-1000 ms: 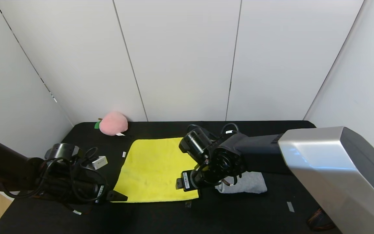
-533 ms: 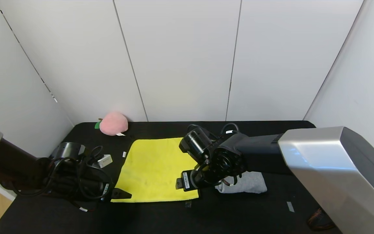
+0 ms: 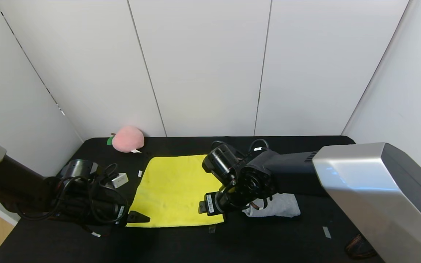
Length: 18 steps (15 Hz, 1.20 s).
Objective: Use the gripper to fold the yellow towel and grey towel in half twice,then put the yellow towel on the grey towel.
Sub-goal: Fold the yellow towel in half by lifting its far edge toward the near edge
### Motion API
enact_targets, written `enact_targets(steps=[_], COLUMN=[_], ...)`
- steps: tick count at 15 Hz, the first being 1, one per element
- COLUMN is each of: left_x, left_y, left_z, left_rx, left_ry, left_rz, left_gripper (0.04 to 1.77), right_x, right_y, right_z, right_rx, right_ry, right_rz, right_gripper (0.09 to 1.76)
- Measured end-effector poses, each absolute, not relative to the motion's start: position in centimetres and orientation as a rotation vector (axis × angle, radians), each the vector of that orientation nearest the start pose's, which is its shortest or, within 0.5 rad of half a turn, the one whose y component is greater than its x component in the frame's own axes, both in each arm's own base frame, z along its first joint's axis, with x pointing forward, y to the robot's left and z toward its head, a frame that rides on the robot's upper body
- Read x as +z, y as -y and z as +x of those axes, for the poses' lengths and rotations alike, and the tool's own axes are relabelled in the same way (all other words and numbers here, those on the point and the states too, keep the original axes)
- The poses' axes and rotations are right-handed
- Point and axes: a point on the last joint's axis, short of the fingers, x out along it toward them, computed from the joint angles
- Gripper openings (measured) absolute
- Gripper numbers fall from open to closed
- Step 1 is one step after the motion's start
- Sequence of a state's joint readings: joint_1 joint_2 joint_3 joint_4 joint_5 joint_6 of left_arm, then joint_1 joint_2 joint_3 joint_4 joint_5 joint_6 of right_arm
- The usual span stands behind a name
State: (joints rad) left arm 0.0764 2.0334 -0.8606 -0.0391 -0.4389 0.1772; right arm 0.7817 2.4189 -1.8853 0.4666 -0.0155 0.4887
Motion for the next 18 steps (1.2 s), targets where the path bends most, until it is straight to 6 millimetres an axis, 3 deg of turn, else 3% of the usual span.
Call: enact_targets(steps=[1,4,8,9,18], left_x=[4.56,4.45,4.41,4.42,4.57], left_y=[-1.44,-1.44,-1.47,-1.49,-1.48], left_z=[31.34,31.29,31.31,31.33,31.2], left_rx=[-0.418,-0.418,-0.417,-0.417,-0.416], left_ry=[-1.067,-1.073,-1.072,-1.07,-1.068], left_rz=[-0.133,-0.135,-0.136,-0.133,-0.134], left_gripper=[1.66,1.16,0.67,0.12,0.12], right_x=[8.83,8.74,8.69,8.67,8.41], right_y=[-33.03,-33.03,-33.09,-33.09,-33.42], right_z=[33.32,33.33,33.29,33.29,33.06], right_rx=[0.447,0.446,0.447,0.446,0.451], right_ry=[-1.076,-1.078,-1.079,-1.079,-1.082], right_rz=[0.035,0.033,0.032,0.033,0.025], right_gripper=[1.71,1.71,1.71,1.71,1.71])
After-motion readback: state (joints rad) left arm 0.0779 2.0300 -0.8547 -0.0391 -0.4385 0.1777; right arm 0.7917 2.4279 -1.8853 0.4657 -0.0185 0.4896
